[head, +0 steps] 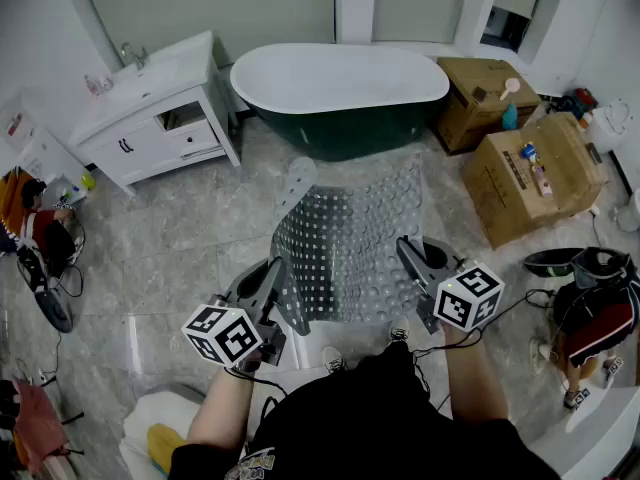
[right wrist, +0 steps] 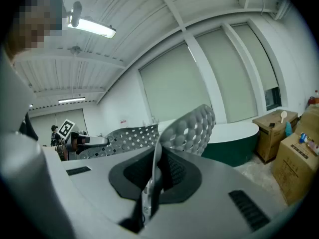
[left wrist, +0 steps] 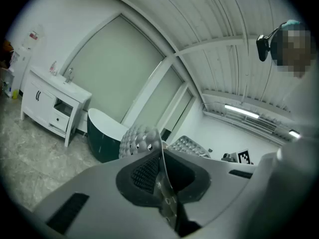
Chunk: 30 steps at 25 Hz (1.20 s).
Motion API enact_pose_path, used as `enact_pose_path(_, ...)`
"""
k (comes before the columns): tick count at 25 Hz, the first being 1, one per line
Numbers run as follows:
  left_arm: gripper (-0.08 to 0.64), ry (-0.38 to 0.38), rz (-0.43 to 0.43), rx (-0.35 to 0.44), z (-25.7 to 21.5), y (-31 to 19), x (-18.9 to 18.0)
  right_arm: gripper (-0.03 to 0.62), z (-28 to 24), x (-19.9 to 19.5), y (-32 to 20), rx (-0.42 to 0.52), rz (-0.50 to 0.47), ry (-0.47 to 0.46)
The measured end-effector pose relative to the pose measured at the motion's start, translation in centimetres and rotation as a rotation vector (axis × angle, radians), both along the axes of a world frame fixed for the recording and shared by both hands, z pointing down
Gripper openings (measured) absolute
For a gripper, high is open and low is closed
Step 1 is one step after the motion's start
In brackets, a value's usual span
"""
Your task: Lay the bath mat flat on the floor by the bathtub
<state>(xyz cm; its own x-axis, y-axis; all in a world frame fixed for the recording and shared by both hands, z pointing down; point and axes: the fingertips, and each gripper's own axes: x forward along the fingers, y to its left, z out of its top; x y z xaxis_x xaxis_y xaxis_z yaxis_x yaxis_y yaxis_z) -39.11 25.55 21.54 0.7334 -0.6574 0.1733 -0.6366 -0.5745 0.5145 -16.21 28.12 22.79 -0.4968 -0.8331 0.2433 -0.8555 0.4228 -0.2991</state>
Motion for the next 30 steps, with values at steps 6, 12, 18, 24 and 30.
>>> enact_pose_path(6, 0.035, -0.006, 0.010, -0.002, -0.2, -0.4, 0.5, 0.029, -0.2, 0.2, -0.4, -0.004, -0.007, -0.011)
enact_pose_path(12, 0.035, -0.009, 0.013, -0.011, 0.5, -0.7, 1.2, 0.029, 0.3, 0.8, -0.5, -0.009, -0.017, -0.009)
enact_pose_path(18, 0.035, -0.004, 0.009, -0.031, 1.0, -1.1, 2.3, 0.029, 0.7, 1.6, -0.9, -0.025, -0.023, -0.009)
enact_pose_path(24, 0.035, -0.003, -0.004, -0.051, 2.0, -1.4, 4.2, 0.029, 1.6, 3.4, -1.7, -0.030, -0.038, -0.015)
enact_pose_path(30, 0.035, 0.000, -0.027, -0.064, 2.3, -2.1, 7.6, 0.029, 1.9, 6.3, -2.7, -0.041, -0.066, -0.024)
